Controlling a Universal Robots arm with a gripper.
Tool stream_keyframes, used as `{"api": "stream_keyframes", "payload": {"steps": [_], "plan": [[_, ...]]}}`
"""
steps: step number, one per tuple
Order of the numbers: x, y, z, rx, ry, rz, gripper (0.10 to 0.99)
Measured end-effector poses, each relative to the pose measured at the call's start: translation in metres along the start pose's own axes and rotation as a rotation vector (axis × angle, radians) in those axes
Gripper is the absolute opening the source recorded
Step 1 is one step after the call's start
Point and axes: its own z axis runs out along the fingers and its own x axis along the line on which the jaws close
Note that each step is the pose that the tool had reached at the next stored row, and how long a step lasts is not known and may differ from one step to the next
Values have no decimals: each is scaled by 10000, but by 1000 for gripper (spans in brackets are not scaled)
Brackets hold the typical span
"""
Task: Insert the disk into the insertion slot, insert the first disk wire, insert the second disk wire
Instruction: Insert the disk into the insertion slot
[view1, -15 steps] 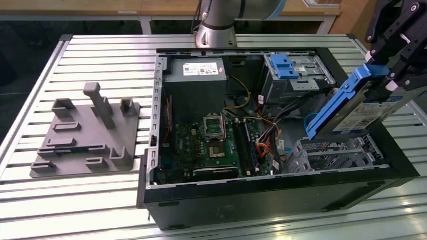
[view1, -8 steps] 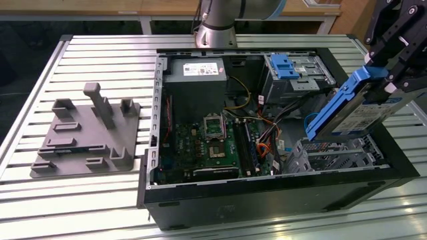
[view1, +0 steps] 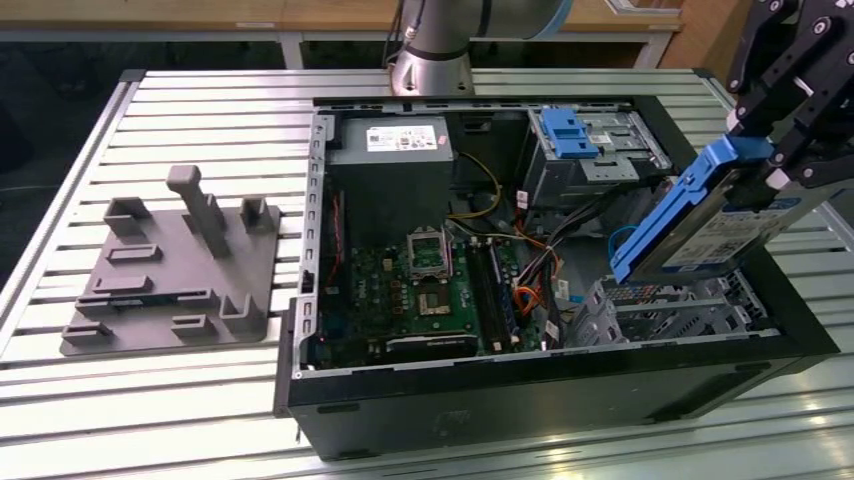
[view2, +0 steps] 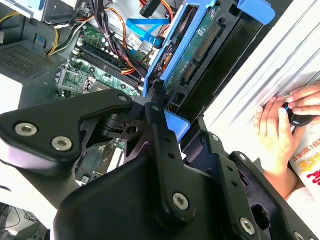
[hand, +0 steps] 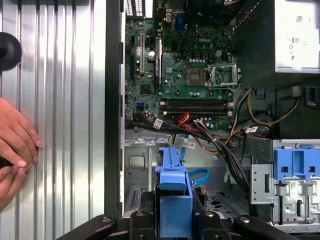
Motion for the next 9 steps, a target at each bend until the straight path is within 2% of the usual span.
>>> {"api": "stream_keyframes", "payload": {"steps": [9], "plan": [[2, -1, 24, 0, 1, 0, 365]]}}
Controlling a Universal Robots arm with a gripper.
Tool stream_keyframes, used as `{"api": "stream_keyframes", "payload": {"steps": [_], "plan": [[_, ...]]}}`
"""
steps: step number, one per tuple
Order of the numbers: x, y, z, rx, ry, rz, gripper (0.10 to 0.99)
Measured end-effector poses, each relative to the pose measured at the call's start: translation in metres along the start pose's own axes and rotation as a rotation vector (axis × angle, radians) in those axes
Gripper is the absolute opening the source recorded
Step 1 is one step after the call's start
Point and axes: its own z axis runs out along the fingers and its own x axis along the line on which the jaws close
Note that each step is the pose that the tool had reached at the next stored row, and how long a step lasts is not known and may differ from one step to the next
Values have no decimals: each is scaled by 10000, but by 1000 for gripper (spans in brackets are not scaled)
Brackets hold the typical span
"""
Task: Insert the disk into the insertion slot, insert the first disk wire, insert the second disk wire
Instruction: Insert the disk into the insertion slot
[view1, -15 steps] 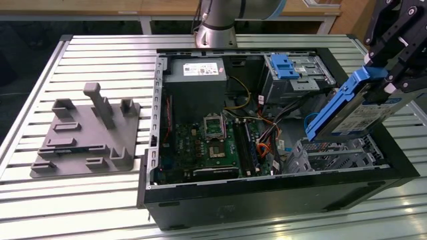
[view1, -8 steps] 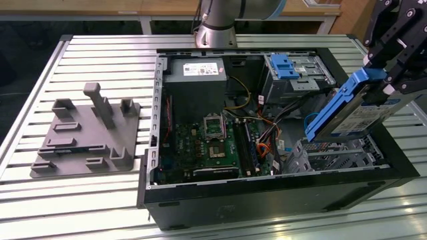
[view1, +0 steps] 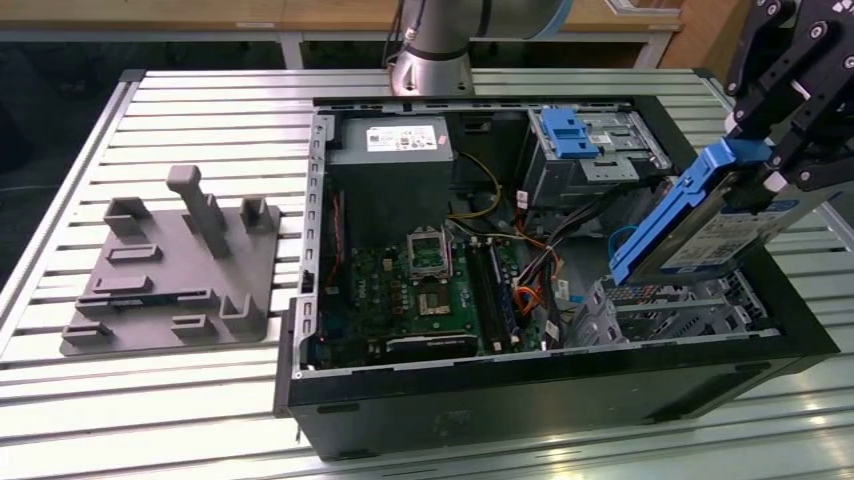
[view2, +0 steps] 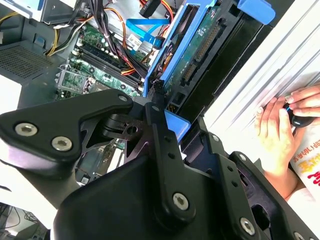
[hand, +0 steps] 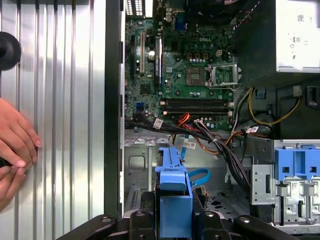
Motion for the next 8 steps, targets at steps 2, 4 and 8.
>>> {"api": "stream_keyframes", "payload": {"steps": [2, 4, 8], "plan": [[1, 0, 5, 0, -1, 0, 365], [2, 0, 11, 0, 0, 0, 365], [7, -1, 21, 0, -1, 0, 365]]}}
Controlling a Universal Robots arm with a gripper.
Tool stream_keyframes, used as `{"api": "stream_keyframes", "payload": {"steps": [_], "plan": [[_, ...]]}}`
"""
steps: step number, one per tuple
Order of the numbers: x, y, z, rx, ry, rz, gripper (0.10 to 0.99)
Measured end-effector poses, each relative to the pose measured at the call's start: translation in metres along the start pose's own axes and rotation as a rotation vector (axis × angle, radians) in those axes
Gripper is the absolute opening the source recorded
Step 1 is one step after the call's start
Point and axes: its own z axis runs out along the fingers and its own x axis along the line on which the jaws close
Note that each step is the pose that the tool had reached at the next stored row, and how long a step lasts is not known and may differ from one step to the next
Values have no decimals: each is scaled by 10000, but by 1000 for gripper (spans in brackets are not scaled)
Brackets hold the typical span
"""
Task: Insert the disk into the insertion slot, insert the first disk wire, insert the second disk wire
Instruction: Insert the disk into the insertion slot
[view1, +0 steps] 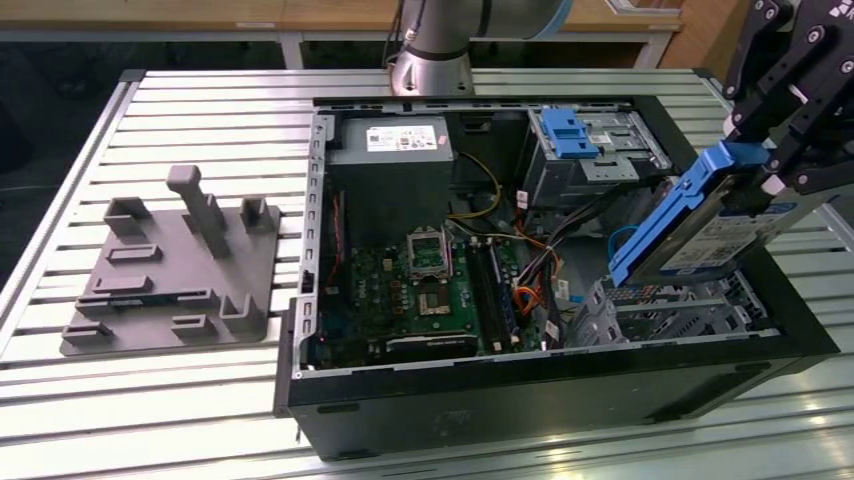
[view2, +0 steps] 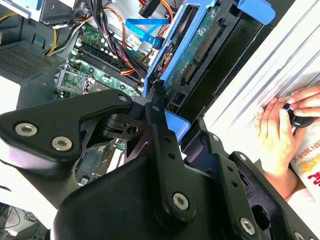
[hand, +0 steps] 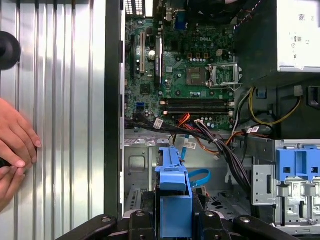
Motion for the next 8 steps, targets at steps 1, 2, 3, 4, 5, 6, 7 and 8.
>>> {"api": "stream_keyframes", "payload": {"steps": [1, 2, 3, 4, 5, 6, 7, 8], "plan": [[2, 0, 2, 0, -1, 0, 365], [5, 0, 5, 0, -1, 0, 365], [8, 0, 6, 0, 1, 0, 365], [12, -1, 9, 0, 0, 0, 365], [16, -1, 11, 0, 0, 0, 365], [21, -1, 13, 0, 1, 0, 365], [27, -1, 15, 0, 1, 0, 365], [32, -1, 17, 0, 1, 0, 365]]}}
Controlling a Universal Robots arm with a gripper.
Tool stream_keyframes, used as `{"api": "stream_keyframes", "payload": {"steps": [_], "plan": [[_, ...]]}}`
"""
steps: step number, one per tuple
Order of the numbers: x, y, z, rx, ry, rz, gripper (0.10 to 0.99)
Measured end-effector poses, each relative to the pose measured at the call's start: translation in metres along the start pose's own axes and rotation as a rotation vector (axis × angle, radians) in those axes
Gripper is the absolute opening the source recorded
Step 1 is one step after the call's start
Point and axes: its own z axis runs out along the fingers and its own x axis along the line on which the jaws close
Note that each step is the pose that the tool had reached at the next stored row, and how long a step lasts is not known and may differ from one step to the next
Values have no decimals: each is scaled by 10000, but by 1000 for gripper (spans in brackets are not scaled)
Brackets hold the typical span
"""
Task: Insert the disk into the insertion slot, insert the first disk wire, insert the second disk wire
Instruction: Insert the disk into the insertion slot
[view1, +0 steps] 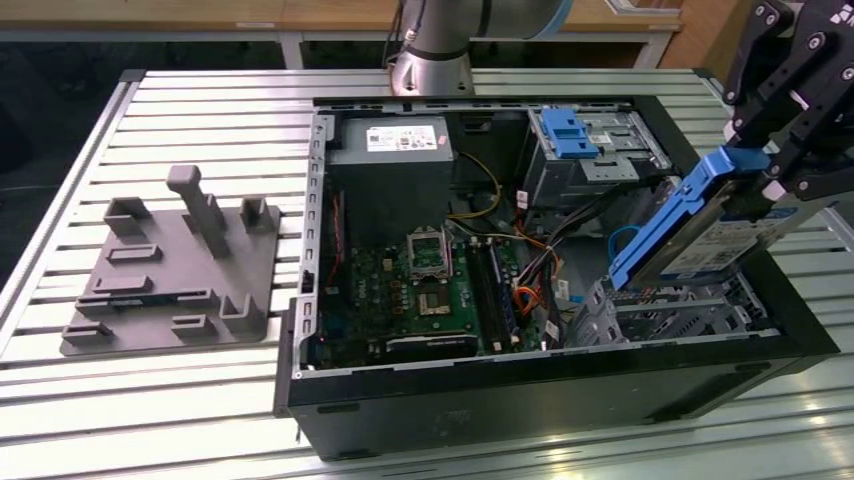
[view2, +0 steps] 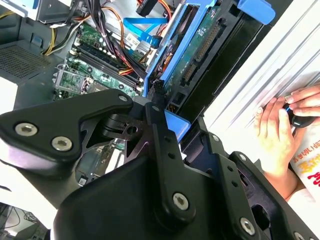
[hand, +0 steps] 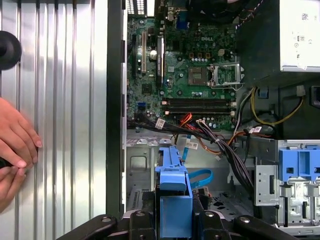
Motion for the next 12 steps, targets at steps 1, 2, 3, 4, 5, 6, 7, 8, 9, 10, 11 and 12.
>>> {"api": "stream_keyframes", "payload": {"steps": [1, 2, 3, 4, 5, 6, 7, 8, 9, 10, 11, 12], "plan": [[6, 0, 3, 0, 0, 0, 365], [9, 0, 8, 0, -1, 0, 365], [11, 0, 12, 0, -2, 0, 365], [12, -1, 15, 0, 0, 0, 365], [13, -1, 19, 0, 1, 1, 365], [13, -1, 24, 0, 1, 0, 365], [14, -1, 28, 0, 0, 0, 365], [14, -1, 32, 0, 0, 0, 365], [14, -1, 36, 0, 0, 1, 365], [14, -2, 39, 0, 0, 0, 365], [15, -2, 42, 0, 0, 0, 365], [15, -3, 46, 0, 0, 0, 365]]}}
